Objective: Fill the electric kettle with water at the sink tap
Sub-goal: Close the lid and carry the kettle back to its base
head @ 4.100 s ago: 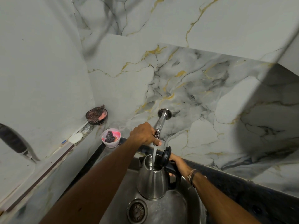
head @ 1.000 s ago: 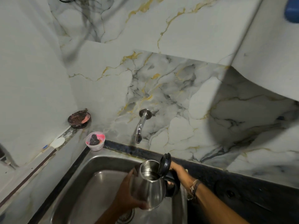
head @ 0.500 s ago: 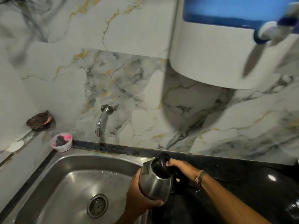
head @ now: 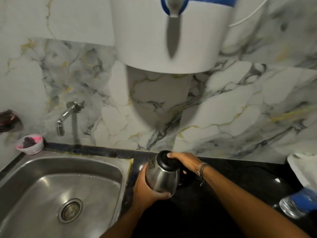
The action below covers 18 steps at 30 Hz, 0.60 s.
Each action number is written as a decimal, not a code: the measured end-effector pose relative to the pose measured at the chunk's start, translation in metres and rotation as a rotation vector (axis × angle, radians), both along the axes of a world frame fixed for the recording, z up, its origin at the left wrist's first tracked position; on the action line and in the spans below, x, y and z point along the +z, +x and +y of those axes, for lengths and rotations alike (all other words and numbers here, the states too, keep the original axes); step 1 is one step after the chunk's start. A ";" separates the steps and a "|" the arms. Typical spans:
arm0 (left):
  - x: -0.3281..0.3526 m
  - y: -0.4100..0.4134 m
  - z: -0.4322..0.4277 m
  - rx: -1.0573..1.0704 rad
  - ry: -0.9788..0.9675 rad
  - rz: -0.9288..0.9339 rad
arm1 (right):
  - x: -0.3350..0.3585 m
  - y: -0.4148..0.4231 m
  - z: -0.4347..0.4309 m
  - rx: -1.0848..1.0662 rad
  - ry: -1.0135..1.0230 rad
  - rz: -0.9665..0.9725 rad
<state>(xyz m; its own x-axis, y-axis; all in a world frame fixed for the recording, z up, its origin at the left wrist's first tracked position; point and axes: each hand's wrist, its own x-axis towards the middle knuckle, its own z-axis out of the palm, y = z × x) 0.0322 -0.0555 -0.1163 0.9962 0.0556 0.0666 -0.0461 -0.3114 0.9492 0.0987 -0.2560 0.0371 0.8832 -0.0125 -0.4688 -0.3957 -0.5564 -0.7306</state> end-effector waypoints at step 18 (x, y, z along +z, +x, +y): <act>0.005 0.068 -0.072 0.035 0.120 0.156 | -0.032 0.072 -0.068 0.060 0.019 -0.093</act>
<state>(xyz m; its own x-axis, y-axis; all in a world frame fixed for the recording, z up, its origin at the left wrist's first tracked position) 0.0999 -0.1277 -0.1108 0.9926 0.0911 -0.0800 0.1112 -0.4214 0.9001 0.1712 -0.3236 0.0050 0.9219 0.0493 -0.3843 -0.2922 -0.5628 -0.7732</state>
